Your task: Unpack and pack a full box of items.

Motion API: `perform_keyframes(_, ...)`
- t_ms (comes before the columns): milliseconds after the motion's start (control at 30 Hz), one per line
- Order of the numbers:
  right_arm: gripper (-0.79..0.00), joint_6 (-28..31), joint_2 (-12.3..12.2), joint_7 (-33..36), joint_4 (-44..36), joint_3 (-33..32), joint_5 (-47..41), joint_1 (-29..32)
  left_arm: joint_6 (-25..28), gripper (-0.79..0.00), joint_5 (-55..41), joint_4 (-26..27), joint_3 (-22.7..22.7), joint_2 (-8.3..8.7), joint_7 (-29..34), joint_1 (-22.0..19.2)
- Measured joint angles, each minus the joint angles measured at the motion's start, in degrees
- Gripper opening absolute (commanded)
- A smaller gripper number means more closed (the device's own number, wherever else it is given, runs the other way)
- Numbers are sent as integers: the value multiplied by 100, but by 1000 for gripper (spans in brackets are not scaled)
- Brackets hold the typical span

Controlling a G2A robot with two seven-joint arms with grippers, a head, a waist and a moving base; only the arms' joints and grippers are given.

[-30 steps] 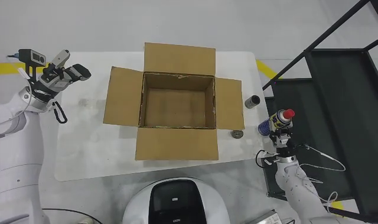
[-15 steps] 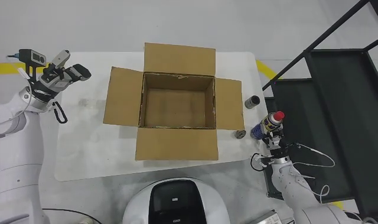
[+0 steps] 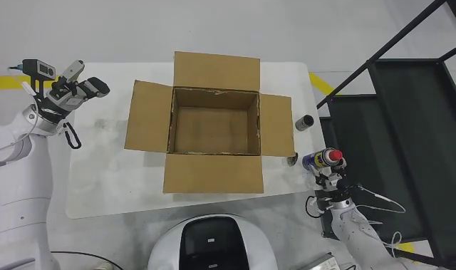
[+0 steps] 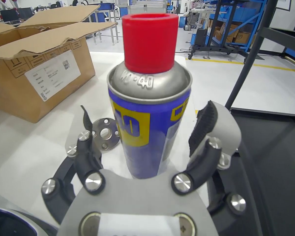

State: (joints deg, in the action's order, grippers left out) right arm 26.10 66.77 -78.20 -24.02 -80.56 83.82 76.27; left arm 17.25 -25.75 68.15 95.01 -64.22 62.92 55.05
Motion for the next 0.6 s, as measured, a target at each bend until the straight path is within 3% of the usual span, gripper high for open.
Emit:
perform_keyframes(233,0,14,-193,15,-184,-105,-121,334,0,0,0,0,0,0,0,0)
perform_keyframes(600,0,252,-113,1028,149,13,-372,-215,0,0,0,0,0,0,0,0)
